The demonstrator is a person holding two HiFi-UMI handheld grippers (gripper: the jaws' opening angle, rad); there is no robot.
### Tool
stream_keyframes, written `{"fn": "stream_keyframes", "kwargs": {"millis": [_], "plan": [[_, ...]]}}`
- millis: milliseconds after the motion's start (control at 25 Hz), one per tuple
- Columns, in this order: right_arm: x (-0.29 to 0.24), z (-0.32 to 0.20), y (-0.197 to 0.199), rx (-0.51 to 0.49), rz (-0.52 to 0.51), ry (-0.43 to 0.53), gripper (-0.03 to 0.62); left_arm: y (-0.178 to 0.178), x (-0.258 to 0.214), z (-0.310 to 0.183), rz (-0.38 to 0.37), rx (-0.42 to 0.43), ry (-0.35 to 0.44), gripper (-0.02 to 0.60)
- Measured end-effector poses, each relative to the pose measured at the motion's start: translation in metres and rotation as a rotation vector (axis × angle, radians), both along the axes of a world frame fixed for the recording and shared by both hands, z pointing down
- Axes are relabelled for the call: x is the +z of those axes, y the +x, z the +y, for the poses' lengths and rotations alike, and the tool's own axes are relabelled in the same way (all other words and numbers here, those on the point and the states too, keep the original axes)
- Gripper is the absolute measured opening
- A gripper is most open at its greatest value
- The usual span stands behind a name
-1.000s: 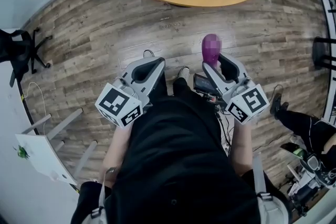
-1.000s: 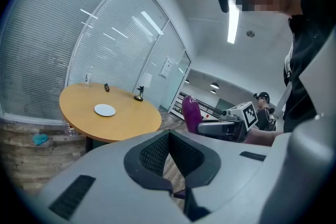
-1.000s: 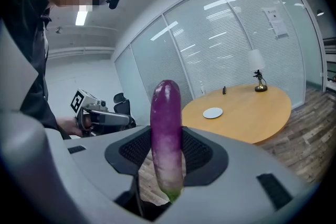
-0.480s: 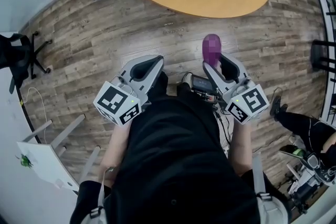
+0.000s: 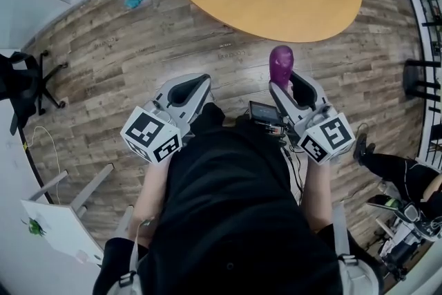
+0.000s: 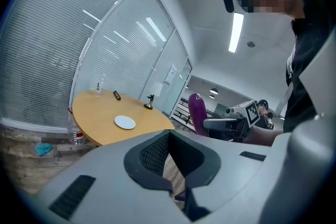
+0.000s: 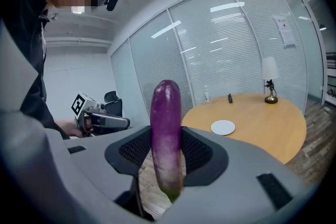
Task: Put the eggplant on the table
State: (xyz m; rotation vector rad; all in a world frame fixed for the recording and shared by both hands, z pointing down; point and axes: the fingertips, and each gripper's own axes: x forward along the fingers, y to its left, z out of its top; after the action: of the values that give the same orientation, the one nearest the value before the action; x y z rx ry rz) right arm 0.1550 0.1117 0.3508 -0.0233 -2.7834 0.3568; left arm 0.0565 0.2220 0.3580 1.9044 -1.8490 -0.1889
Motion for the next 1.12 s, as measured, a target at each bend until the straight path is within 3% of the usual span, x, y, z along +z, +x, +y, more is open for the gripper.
{"fn": "stream_keyframes", "kwargs": {"millis": [360,640,1120], "plan": [[0.003,0.006,-0.025,0.039,0.037,-0.003,0.184,-0.036,0.008,0.017,0.030,-0.026,-0.014,0.009],[0.010,-0.010,-0.047,0.037,0.051,-0.025,0.184,-0.058,0.019,0.000,0.046,-0.021,-0.053,0.009],[-0.009,-0.063,-0.137,0.006,-0.033,-0.006,0.184,-0.121,-0.006,-0.048,-0.018,-0.011,-0.040,0.009]]}}
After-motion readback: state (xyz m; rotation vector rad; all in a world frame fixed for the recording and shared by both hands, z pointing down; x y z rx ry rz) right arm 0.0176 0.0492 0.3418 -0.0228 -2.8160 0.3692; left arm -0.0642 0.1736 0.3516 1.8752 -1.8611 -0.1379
